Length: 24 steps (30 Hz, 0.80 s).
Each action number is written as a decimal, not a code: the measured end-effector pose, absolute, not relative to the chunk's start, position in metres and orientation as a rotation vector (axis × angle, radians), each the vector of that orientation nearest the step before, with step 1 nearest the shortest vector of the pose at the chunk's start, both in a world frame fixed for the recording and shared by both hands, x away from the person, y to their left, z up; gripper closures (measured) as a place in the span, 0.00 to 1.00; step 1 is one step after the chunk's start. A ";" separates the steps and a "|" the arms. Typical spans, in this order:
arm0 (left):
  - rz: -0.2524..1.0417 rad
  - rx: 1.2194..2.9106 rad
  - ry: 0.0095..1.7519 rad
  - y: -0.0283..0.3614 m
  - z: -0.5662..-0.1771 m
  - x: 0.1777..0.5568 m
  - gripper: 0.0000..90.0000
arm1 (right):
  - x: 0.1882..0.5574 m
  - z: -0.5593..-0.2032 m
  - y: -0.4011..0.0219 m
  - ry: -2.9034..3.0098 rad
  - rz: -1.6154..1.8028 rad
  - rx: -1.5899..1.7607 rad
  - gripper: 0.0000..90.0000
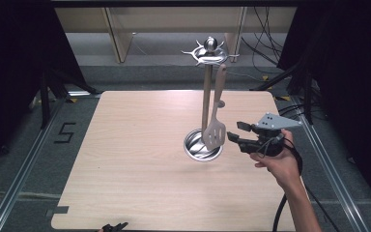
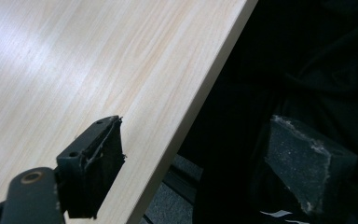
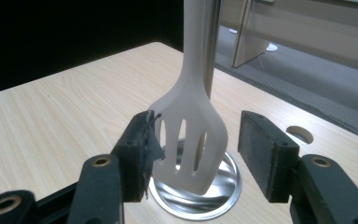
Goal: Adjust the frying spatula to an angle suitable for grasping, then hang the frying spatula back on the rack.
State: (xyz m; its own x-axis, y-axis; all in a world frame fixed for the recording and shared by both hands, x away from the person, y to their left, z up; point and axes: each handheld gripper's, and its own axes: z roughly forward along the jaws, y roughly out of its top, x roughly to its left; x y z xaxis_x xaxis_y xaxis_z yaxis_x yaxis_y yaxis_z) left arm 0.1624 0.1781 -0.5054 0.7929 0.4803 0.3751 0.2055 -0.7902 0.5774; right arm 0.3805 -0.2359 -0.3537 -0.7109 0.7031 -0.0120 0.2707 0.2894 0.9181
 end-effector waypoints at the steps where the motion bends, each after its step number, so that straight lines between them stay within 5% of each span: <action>1: 0.711 2.461 0.509 0.178 -0.505 0.163 0.20 | 0.380 -0.355 -0.237 2.157 1.399 0.871 0.52; 24: 0.687 2.468 0.492 0.178 -0.503 0.163 0.20 | 0.370 -0.386 -0.240 2.267 1.322 0.910 0.46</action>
